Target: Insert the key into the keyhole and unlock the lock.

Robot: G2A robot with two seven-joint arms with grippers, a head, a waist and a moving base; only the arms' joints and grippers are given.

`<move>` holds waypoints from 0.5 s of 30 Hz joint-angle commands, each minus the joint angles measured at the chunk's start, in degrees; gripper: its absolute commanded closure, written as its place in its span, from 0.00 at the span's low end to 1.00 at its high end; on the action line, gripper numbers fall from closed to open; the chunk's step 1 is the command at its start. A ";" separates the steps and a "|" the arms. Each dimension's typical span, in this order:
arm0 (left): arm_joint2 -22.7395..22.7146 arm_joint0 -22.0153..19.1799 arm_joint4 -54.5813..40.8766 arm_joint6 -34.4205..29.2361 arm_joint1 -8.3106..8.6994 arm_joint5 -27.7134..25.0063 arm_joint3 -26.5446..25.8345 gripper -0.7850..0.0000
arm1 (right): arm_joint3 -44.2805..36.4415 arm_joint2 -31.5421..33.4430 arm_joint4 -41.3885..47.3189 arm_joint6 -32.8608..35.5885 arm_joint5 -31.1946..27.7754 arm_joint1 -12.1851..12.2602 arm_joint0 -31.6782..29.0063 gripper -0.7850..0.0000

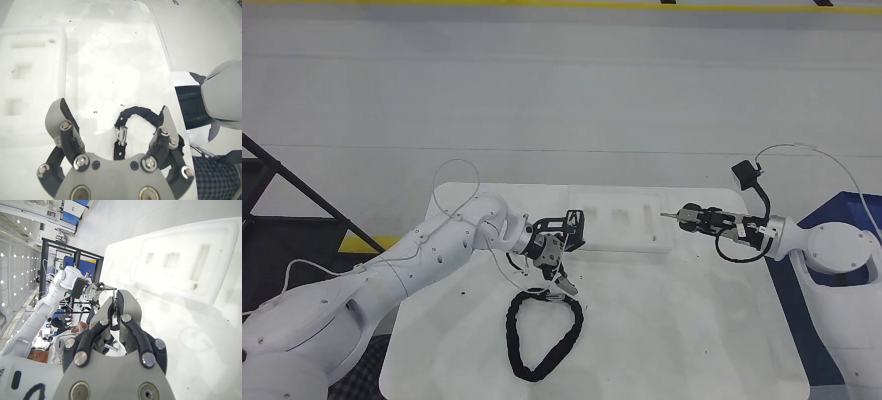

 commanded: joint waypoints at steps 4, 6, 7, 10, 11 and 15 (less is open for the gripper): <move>0.00 0.50 -0.67 -1.11 0.01 0.00 0.61 0.00 | 0.00 0.00 0.00 0.00 0.00 0.00 0.00 1.00; 0.00 0.50 -0.67 -1.11 0.01 0.00 0.61 0.00 | 0.00 0.00 0.00 0.00 0.00 0.00 0.00 1.00; 0.00 0.50 -0.67 -1.11 0.01 0.00 0.61 0.00 | 0.00 0.00 0.00 0.00 0.00 0.00 0.00 1.00; 0.00 0.50 -0.67 -1.11 0.01 0.00 0.61 0.00 | 0.00 0.00 0.00 0.00 0.00 0.00 0.00 1.00; 0.00 0.50 -0.67 -1.11 0.01 0.00 0.61 0.00 | 0.00 0.00 0.00 0.00 0.00 0.00 0.00 1.00; -0.14 0.56 -0.60 -0.95 0.01 0.39 0.53 0.00 | 0.00 0.00 0.00 0.00 0.00 0.00 0.00 1.00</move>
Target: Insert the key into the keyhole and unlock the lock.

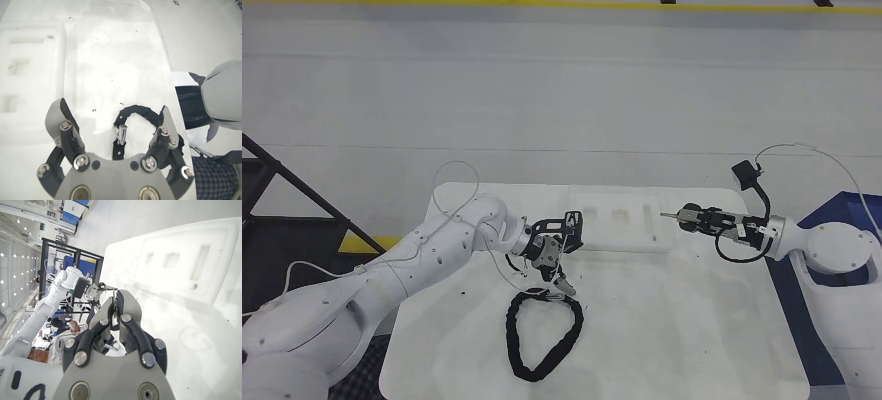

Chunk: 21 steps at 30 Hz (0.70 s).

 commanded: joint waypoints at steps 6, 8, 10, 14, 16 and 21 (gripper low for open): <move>-4.46 2.68 8.71 10.76 1.29 0.00 -1.45 0.00 | 0.00 0.00 0.00 0.00 0.00 0.00 0.00 1.00; -5.27 4.33 14.00 15.46 2.14 0.00 -2.24 0.00 | 0.00 0.00 0.00 0.00 0.00 0.00 0.00 1.00; -5.88 6.04 19.96 21.66 3.22 0.00 -2.92 0.00 | 0.00 0.00 0.00 0.00 0.00 0.00 0.00 1.00; -6.41 8.74 33.66 36.42 5.51 0.00 -2.73 0.00 | 0.00 0.00 0.00 0.00 0.00 0.00 0.00 1.00; -6.15 9.56 40.52 42.76 6.37 0.00 -1.46 0.00 | 0.00 0.00 0.00 0.00 0.00 0.00 0.00 1.00; -6.34 11.24 51.69 56.79 7.50 0.98 2.42 0.00 | 0.00 0.00 0.00 0.00 0.00 0.00 0.00 1.00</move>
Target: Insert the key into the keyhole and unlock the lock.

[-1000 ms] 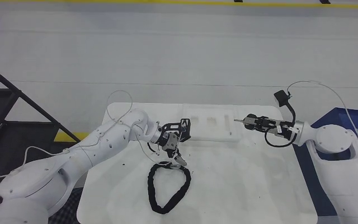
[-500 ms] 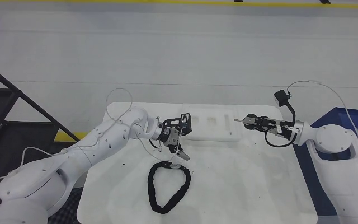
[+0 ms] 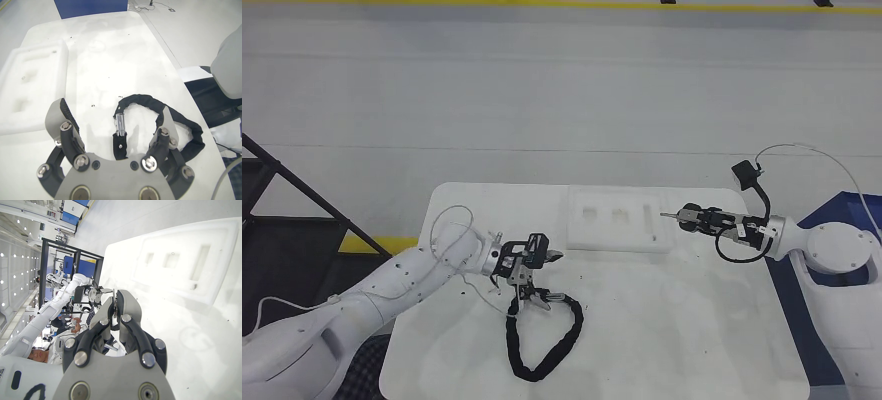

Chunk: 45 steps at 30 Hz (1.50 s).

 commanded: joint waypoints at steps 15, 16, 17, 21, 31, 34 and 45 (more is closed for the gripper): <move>1.98 1.56 14.73 8.61 -3.49 7.66 6.52 0.00 | 0.00 0.00 0.00 0.00 0.00 0.00 0.00 1.00; 2.07 1.41 15.34 8.91 -3.77 7.86 6.92 0.00 | 0.00 0.00 0.00 0.00 0.00 0.00 0.00 1.00; 2.13 1.32 15.83 9.34 -4.01 8.10 7.30 0.00 | 0.00 0.00 0.00 0.00 0.00 0.00 0.00 1.00; 2.14 1.13 16.87 10.80 -4.50 8.71 8.16 0.00 | 0.00 0.00 0.00 0.00 0.00 0.00 0.00 1.00; 2.14 1.13 16.87 10.80 -4.50 8.71 8.16 0.00 | 0.00 0.00 0.00 0.00 0.00 0.00 0.00 1.00; 1.70 1.87 16.17 9.36 -4.51 9.98 7.79 0.00 | 0.00 0.00 0.00 0.00 0.00 0.00 0.00 1.00; -0.21 5.76 19.24 12.77 -2.46 16.33 8.09 0.00 | 0.00 0.00 0.00 0.00 0.00 0.00 0.00 1.00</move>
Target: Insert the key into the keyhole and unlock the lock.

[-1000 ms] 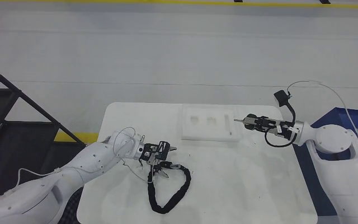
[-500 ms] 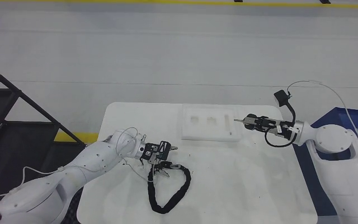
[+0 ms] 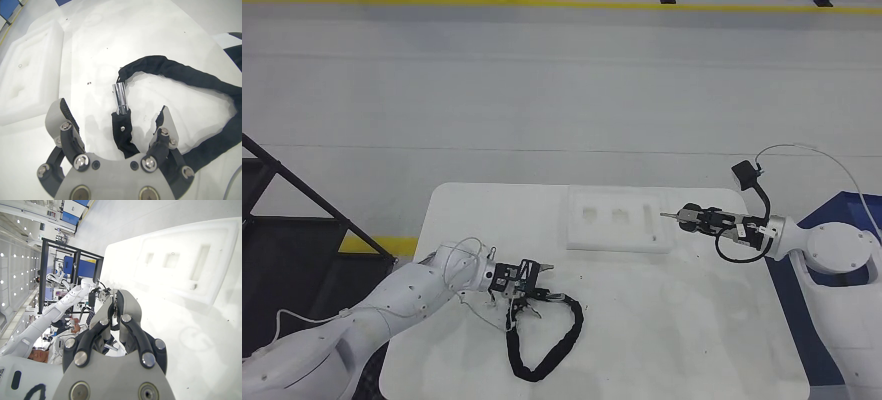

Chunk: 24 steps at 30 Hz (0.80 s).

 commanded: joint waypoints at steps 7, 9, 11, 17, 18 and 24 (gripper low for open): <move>-1.09 1.40 1.00 -1.06 0.25 1.31 -1.13 0.00 | 0.00 0.00 0.00 0.00 0.00 0.00 0.00 1.00; -1.29 1.74 0.82 -2.51 0.16 0.74 -1.26 0.00 | 0.00 0.00 0.00 0.00 0.00 0.00 0.00 1.00; -1.56 2.01 0.16 -4.40 -0.08 0.19 -1.53 0.00 | 0.00 0.00 0.00 0.00 0.00 0.00 0.00 1.00; -2.31 2.53 -1.02 -5.95 -0.76 -0.29 -1.53 0.18 | 0.00 0.00 0.00 0.00 0.00 0.00 0.00 1.00; -2.41 2.59 -1.04 -6.15 -0.84 -0.38 -1.45 0.22 | 0.00 0.00 0.00 0.00 0.00 0.00 0.00 1.00; -2.95 3.05 -1.66 -7.79 -1.55 -0.60 -1.06 0.53 | 0.00 0.00 0.00 0.00 0.00 0.00 0.00 1.00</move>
